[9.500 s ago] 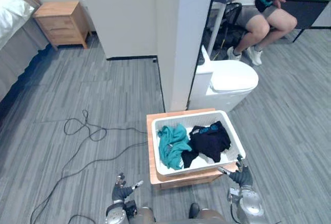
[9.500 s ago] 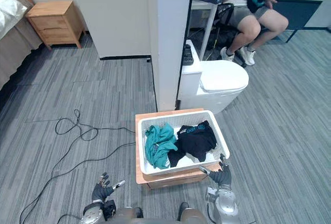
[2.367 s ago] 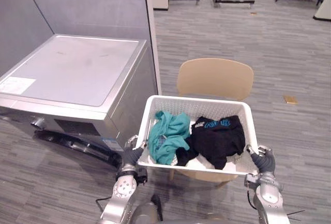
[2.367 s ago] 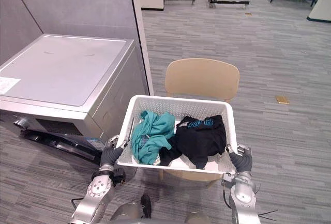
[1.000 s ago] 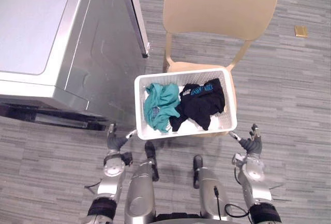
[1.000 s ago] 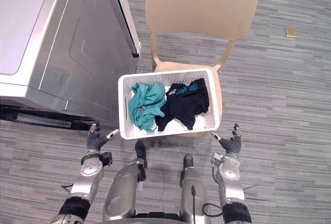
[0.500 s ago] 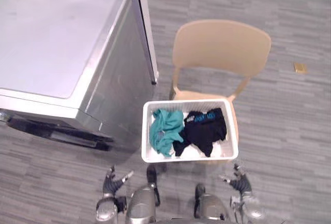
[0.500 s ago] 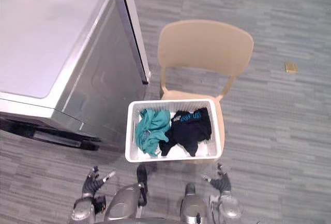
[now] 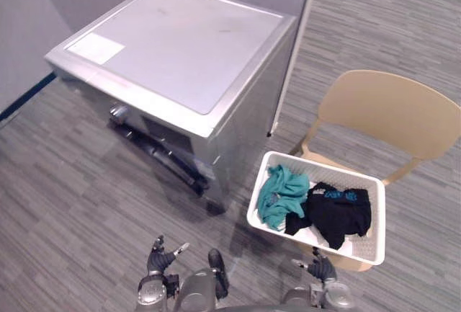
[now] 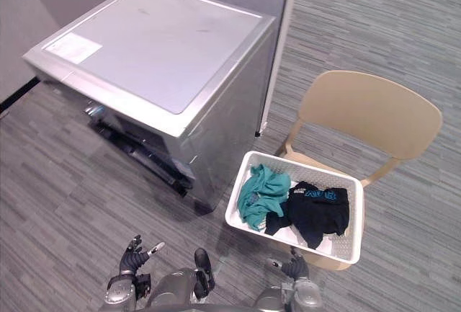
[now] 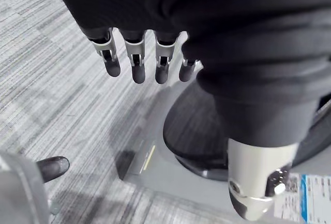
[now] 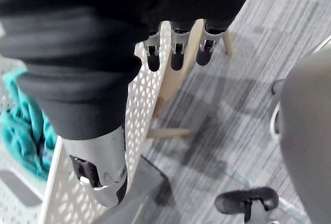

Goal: Pick up the laundry basket with both hands and put the clothes into the washing machine.

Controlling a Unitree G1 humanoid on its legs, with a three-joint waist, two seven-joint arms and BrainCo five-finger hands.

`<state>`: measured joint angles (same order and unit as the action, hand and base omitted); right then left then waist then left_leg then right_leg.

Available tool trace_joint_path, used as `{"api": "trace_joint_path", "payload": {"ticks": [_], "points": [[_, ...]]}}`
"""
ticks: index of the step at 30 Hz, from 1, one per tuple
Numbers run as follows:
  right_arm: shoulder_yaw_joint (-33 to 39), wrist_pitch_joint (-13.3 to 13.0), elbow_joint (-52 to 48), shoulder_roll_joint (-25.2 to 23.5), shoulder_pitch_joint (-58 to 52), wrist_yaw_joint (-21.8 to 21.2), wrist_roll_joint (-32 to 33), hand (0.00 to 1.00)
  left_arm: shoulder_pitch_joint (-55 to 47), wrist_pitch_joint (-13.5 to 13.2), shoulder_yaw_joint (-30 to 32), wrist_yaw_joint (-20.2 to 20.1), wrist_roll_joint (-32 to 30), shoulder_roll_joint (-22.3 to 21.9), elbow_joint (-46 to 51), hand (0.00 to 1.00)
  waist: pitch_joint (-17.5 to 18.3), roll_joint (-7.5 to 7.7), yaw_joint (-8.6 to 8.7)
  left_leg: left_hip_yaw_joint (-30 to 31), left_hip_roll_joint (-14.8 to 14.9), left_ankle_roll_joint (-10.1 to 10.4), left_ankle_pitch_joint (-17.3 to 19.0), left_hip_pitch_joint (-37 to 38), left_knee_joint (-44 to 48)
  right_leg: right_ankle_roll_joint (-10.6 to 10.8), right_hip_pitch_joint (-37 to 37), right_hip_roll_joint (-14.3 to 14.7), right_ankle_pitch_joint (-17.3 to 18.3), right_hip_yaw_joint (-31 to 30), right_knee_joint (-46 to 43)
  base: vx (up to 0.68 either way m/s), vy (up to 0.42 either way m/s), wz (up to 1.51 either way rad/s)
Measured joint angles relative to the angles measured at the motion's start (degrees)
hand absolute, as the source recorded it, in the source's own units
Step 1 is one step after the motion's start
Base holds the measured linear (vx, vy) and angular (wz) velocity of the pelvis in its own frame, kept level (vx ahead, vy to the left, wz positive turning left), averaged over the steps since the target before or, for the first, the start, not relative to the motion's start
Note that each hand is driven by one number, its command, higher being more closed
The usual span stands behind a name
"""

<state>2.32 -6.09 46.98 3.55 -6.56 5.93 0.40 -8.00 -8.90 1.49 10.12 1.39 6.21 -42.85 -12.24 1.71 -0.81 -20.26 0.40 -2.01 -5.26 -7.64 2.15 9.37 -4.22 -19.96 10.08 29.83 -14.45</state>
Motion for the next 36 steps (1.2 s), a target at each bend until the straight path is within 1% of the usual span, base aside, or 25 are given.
{"api": "trace_joint_path", "payload": {"ticks": [1,2,3,4,5,6,7,8,9,10,11,12,13,14,17,18,20,21,23,24,26,30,33,35,36], "points": [[0.1,0.0,0.3,0.0,0.5,0.0,-0.2,0.00,0.3,0.0,-1.0,0.0,0.0,0.3,-0.7,0.00,-0.1,-0.38,0.05,1.0,-1.3,-0.5,-1.5,0.8,-2.9,0.4,-0.2,-0.3,0.3,0.0,0.3,-0.15,0.134,0.38],[0.1,0.0,0.6,0.1,0.8,0.0,-0.4,0.00,0.3,0.0,-1.3,0.0,0.0,0.2,-1.0,0.00,-0.2,-0.75,0.05,1.4,-1.7,-0.7,-1.9,1.3,-4.1,0.6,-0.3,-0.5,0.4,0.0,0.4,-0.14,0.110,0.23],[0.1,0.2,1.5,0.3,1.3,-0.1,-1.1,0.00,0.1,-0.1,-1.9,-0.1,-0.8,-0.6,-2.0,0.00,-0.7,-1.61,-0.14,1.6,-2.6,-0.6,-2.3,2.9,-6.6,0.4,-0.4,-1.0,0.7,0.0,-0.5,-0.18,0.135,0.17],[-0.1,0.6,1.8,0.3,2.0,-0.2,-1.6,0.00,-0.7,0.0,-1.9,-0.1,-1.7,-1.6,-2.9,0.00,-1.0,-2.38,-0.12,1.6,-3.6,-0.8,-1.3,3.8,-8.0,-1.1,-0.1,-2.0,2.3,-0.3,-2.6,-0.18,0.127,0.19],[-0.3,0.9,1.8,0.3,2.0,-0.3,-1.8,0.00,-1.0,0.0,-1.9,-0.1,-1.9,-1.8,-2.9,0.00,-0.9,-2.67,0.21,1.5,-4.0,-0.3,-0.2,3.7,-8.0,-2.6,0.3,-2.3,3.1,-0.4,-3.6,-0.17,0.120,0.35],[-0.7,1.4,2.2,-0.8,1.8,-0.7,-2.5,0.00,-0.1,-0.1,-1.6,-0.1,-2.0,-1.6,-3.5,0.00,-0.9,-0.49,1.06,1.3,-5.6,3.3,5.2,3.1,-6.4,-6.2,2.1,-4.2,5.2,-2.4,-4.5,-0.10,0.088,0.33],[-2.2,1.4,2.3,-1.3,2.6,-0.9,-2.9,0.00,0.1,-0.3,0.1,0.0,-1.8,-1.0,-3.0,0.00,-1.1,1.29,1.16,1.9,-5.0,-5.4,7.6,-1.5,14.1,-6.3,4.7,-6.3,7.6,-6.3,-9.3,-0.06,0.070,0.22],[-3.1,1.5,1.6,-0.6,2.6,-1.1,-3.4,0.00,0.1,-0.4,0.4,0.2,-1.9,-1.2,-2.9,0.00,-1.3,0.18,0.96,3.4,-3.0,-4.2,12.0,-1.8,18.5,-6.5,5.1,-4.2,8.8,-8.3,-10.4,-0.03,0.032,0.17],[-4.1,1.0,1.2,0.6,3.3,-1.1,-3.3,0.00,0.8,-0.3,0.1,0.1,-2.1,-1.1,-4.2,0.00,-1.8,-1.16,1.44,6.5,-2.2,-0.5,17.4,-0.1,17.6,-4.5,5.5,-0.5,9.1,-14.3,-11.2,-0.05,0.013,0.33],[-4.6,1.4,1.2,0.2,4.5,-1.0,-3.3,0.00,1.6,0.0,-0.9,0.0,-2.1,-0.6,-5.3,0.00,-2.3,-0.79,1.61,7.3,-2.6,0.4,15.3,2.3,13.2,-4.5,6.0,3.2,9.4,-18.0,-11.3,-0.04,-0.004,0.42],[-4.8,1.4,1.2,0.1,4.6,-1.0,-3.3,0.00,1.5,0.0,-1.1,0.0,-2.1,-0.6,-5.2,0.00,-2.4,-0.93,1.58,7.9,-2.7,0.1,14.0,3.0,11.5,-4.6,6.2,4.9,9.4,-18.5,-10.9,-0.04,-0.024,0.45],[-6.0,1.4,1.1,-0.1,4.6,-1.0,-3.2,0.00,1.4,-0.1,-1.5,0.0,-2.1,-0.4,-5.1,0.00,-2.3,-0.77,1.52,9.4,-2.9,0.1,12.1,3.6,9.2,-5.6,6.4,8.9,8.8,-20.1,-9.1,-0.03,-0.035,0.57],[-6.8,1.4,1.0,-0.3,4.5,-1.0,-3.2,0.00,1.4,0.0,-2.1,0.0,-2.1,-0.7,-5.2,0.00,-2.1,-0.53,2.05,10.9,-3.4,0.5,11.7,3.2,8.8,-6.3,6.1,10.2,8.3,-21.9,-8.5,-0.02,-0.036,0.87],[-7.5,1.6,1.1,-0.4,4.7,-1.0,-3.1,0.00,1.7,-0.1,-3.1,-0.1,-2.1,-1.3,-5.2,0.00,-1.8,-0.04,1.97,12.4,-4.2,0.9,11.0,2.8,8.1,-6.2,5.9,10.6,8.2,-22.3,-8.3,0.02,-0.040,0.99],[-10.0,1.6,0.9,-1.2,7.0,-1.0,-1.5,0.00,1.8,-0.1,-3.6,0.0,-2.1,-2.2,-5.0,0.00,-1.7,-1.76,1.19,15.9,-5.3,1.0,7.2,3.9,3.5,-5.3,3.5,10.0,7.5,-18.2,-5.3,0.05,-0.036,0.70],[-11.6,1.6,-0.1,-1.5,8.1,-0.9,-1.4,0.00,1.2,-0.2,-3.6,0.0,-2.1,-2.6,-5.0,0.00,-1.3,-2.64,0.35,17.0,-5.6,0.5,5.7,4.7,1.2,-5.5,2.8,10.2,6.7,-17.0,-3.9,0.10,-0.048,0.49],[-12.9,1.5,-2.7,-2.3,9.9,-0.9,-1.1,0.00,1.0,-0.2,-3.6,0.0,-2.1,-2.6,-5.0,0.00,-1.0,-3.16,-0.35,18.6,-5.6,-0.1,3.7,5.5,-1.3,-5.5,1.5,10.6,6.1,-15.2,-1.8,0.13,-0.092,0.46],[-13.8,1.4,-4.1,-3.1,12.0,-0.8,-1.0,0.00,0.9,-0.3,-3.6,0.0,-2.1,-2.6,-4.9,0.00,-1.0,-3.09,-0.61,19.3,-5.6,-0.4,2.5,6.1,-2.8,-5.7,0.6,10.9,5.8,-14.1,-0.6,0.13,-0.117,0.41],[-14.2,0.9,-5.6,-3.6,14.1,-0.7,-1.0,0.00,0.9,-0.4,-3.6,0.0,-2.1,-2.6,-4.8,0.00,-1.0,-3.04,-1.61,19.9,-5.5,-0.4,2.0,7.3,-4.2,-6.0,-0.7,11.4,5.5,-13.8,0.6,0.10,-0.102,0.19],[-14.6,0.1,-5.9,-4.1,16.4,-0.6,-1.0,0.00,0.9,-0.5,-3.6,0.0,-2.1,-2.7,-4.6,0.00,-1.0,-2.97,-2.01,20.1,-5.5,-0.4,1.9,8.5,-5.2,-6.1,-2.1,11.9,5.4,-13.8,1.7,0.10,-0.100,0.09],[-14.7,-0.1,-6.3,-4.4,19.2,0.0,-1.0,0.00,0.9,-0.5,-3.6,0.0,-2.1,-2.7,-4.5,0.00,-1.0,-2.98,-2.91,20.0,-5.5,-0.2,1.8,9.3,-6.1,-6.1,-2.7,12.1,5.4,-13.9,2.4,0.07,-0.080,-0.01],[-13.6,-0.1,-7.9,-4.2,24.4,2.7,-2.4,0.00,0.9,-0.6,-3.7,0.0,-2.2,-2.7,-4.5,0.00,-1.1,-3.15,-3.20,20.6,-5.5,-0.1,1.4,8.9,-7.4,-6.3,-2.5,12.4,5.3,-13.5,3.3,0.06,-0.059,0.09],[-11.0,-0.2,-7.9,-3.9,29.4,5.0,-3.4,0.00,2.0,-1.0,-3.7,0.0,-2.3,-2.8,-4.4,0.00,-3.5,-4.11,-3.27,21.8,-5.3,0.0,0.7,7.5,-7.3,-6.4,-1.8,12.9,4.3,-12.5,3.7,0.02,-0.025,0.21],[-9.3,-0.2,-7.9,-3.1,33.3,6.6,-3.3,0.00,2.5,-1.1,-3.6,0.2,-2.3,-2.7,-4.1,0.00,-4.8,-4.74,-3.51,22.2,-5.3,0.0,-0.1,4.9,-7.1,-6.5,0.4,12.9,4.0,-12.4,3.6,-0.02,0.004,0.26],[-8.4,-0.2,-7.7,-1.2,36.4,6.8,-3.3,0.00,3.3,-1.2,-3.6,0.2,-2.3,-2.7,-3.6,0.00,-6.5,-5.32,-3.83,22.6,-5.2,0.0,-0.2,3.1,-6.1,-6.7,1.7,12.8,3.9,-12.2,3.4,-0.02,0.015,0.16]]}}
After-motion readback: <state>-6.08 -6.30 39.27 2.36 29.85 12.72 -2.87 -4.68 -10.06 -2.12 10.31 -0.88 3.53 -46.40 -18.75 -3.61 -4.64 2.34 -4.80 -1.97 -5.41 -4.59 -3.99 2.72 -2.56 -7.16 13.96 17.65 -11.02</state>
